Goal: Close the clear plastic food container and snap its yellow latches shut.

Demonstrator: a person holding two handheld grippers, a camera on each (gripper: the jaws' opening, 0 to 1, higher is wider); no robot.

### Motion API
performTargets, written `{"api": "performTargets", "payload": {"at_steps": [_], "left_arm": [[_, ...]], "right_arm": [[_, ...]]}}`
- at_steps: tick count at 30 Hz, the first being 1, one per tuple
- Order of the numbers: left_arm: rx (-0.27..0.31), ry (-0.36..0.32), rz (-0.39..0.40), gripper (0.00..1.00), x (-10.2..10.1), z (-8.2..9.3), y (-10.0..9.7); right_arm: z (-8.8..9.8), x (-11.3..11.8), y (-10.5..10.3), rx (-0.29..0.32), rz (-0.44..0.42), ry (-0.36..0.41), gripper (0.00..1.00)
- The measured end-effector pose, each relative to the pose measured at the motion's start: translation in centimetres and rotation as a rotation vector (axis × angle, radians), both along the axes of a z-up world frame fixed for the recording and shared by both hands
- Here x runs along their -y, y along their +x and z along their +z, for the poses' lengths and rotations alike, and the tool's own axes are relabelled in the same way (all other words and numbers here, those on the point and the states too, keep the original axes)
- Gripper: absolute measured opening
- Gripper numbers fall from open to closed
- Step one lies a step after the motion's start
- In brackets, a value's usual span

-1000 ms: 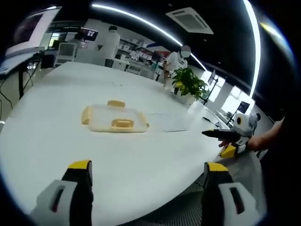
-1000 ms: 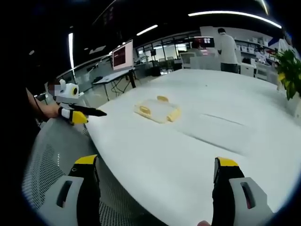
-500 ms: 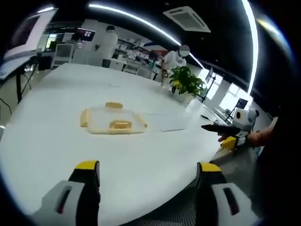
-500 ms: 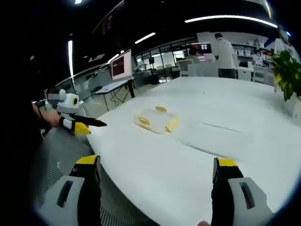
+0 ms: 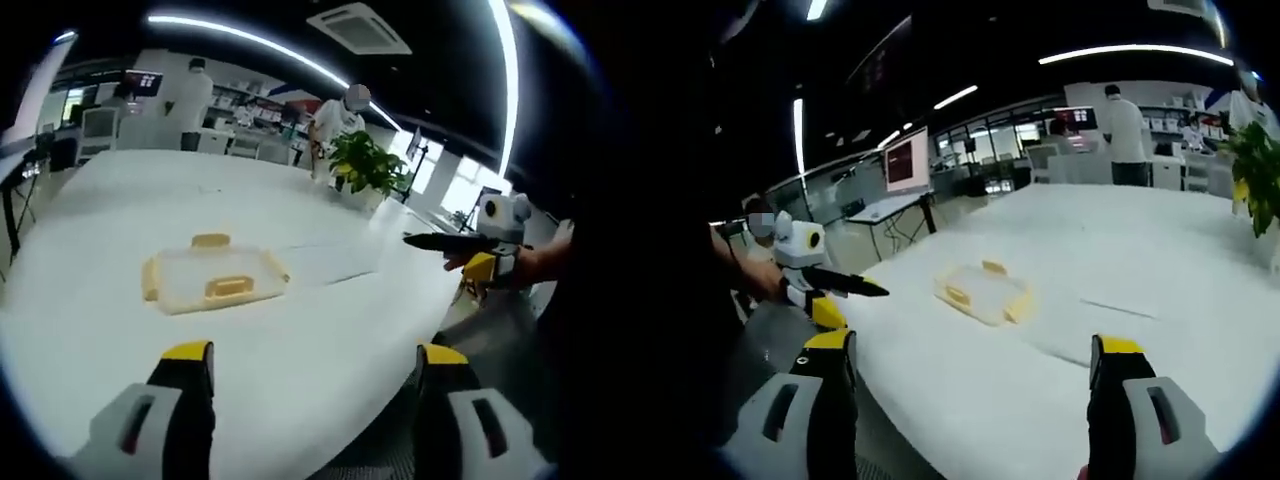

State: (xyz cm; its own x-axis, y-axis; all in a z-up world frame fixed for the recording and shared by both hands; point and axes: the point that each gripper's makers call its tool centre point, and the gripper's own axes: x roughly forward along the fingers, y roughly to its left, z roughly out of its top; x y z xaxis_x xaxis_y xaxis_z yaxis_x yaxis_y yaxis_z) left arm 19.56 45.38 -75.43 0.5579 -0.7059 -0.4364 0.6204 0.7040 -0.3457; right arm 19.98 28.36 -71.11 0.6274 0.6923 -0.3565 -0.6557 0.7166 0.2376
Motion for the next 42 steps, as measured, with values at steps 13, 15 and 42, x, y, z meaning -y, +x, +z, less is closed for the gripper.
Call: {"api": "performTargets", "payload": {"at_steps": [13,15,42], "left_arm": [[-0.015,-0.053,0.019,0.8,-0.4,1.0,2.6],[-0.005,-0.052,0.026,0.81,-0.7,1.2,3.1],[-0.021,0.05,0.059,0.73,-4.5,-0.2,6.9]], "right_arm": [[-0.6,-2.7,0.9,0.032,0.076,-0.035,0.98],[-1.0,-2.8,1.2,0.022,0.073,-0.043,0.98],[-1.2,-4.1,4.9,0.015,0.061,-0.023,0.95]]}}
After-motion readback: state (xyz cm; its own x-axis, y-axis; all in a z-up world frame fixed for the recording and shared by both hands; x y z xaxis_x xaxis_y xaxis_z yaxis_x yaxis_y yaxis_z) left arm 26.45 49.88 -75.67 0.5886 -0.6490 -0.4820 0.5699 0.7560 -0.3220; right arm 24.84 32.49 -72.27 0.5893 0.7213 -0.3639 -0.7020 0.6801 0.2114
